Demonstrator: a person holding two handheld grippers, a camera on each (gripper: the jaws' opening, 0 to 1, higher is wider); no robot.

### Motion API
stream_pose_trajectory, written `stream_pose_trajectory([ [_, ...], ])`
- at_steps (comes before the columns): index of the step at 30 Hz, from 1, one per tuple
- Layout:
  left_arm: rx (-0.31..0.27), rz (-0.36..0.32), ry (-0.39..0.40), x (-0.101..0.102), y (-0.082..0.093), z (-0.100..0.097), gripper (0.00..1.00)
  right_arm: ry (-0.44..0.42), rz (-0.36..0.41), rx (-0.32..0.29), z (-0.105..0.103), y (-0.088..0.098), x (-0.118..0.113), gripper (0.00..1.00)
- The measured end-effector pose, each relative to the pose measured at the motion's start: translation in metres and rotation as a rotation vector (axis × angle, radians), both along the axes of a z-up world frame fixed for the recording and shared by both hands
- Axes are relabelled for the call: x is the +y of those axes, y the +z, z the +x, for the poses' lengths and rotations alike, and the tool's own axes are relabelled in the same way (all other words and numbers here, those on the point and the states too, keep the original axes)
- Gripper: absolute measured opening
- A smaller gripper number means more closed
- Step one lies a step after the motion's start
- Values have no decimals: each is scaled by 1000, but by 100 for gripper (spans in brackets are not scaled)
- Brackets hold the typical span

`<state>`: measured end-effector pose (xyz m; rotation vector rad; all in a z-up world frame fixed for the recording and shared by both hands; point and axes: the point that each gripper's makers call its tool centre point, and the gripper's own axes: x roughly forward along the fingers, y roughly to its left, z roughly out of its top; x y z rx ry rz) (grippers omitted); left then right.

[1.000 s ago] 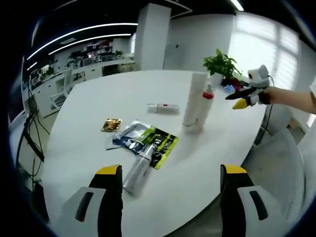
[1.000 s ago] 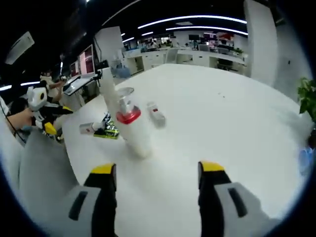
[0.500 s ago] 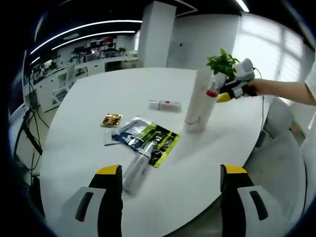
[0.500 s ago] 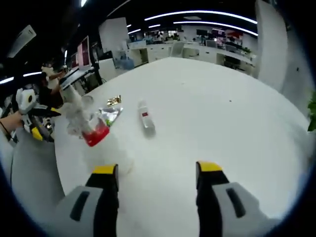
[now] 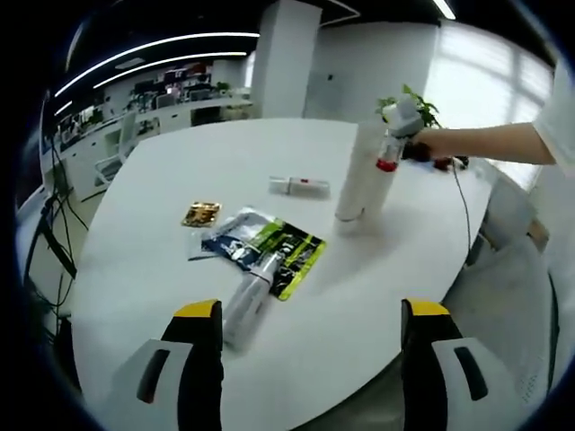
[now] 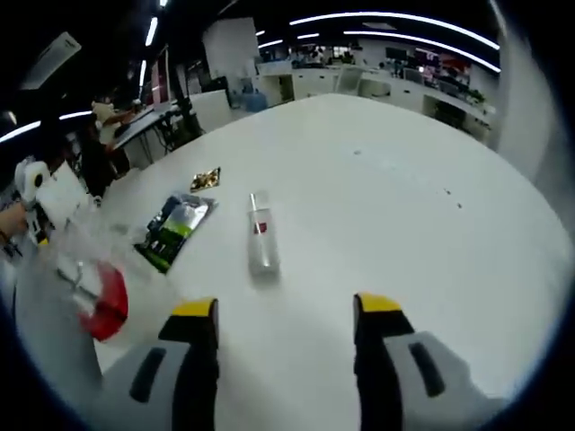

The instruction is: Arrange the skincare products in the storage area until every visible bottle or jar stands upright without overlapping.

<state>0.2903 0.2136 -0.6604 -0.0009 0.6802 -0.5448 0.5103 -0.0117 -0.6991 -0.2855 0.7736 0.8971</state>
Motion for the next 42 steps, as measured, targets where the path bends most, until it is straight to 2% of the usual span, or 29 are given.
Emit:
stream_pose_trajectory([
  [8, 4, -7, 11, -2, -3, 4, 79, 56, -19, 14, 19, -9, 27, 58],
  [15, 2, -14, 26, 1, -4, 7, 79, 124, -67, 33, 29, -16, 49, 55],
  [20, 0, -16, 35, 4, -4, 8, 79, 181, -134, 110, 29, -30, 62, 46],
  [29, 5, -20, 46, 8, -8, 8, 78, 267, -200, 130, 30, -41, 88, 39],
  [42, 6, -23, 59, 10, -9, 9, 78, 319, -281, 145, 36, -50, 105, 32],
])
